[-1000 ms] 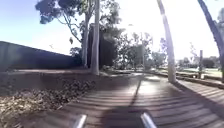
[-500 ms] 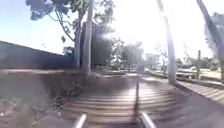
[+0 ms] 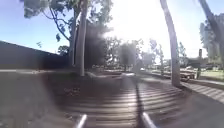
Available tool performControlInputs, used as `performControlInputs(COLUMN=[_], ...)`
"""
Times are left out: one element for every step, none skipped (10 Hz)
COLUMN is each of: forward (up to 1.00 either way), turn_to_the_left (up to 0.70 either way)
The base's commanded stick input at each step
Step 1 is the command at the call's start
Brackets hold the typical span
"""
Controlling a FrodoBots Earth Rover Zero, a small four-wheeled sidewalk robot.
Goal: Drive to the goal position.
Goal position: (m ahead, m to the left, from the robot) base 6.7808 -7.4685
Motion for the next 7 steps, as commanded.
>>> performControlInputs(forward=[1.00,1.00,1.00,1.00,1.00,1.00,1.00], turn_to_the_left=[0.00,0.00,0.00,0.00,0.00,0.00,0.00])
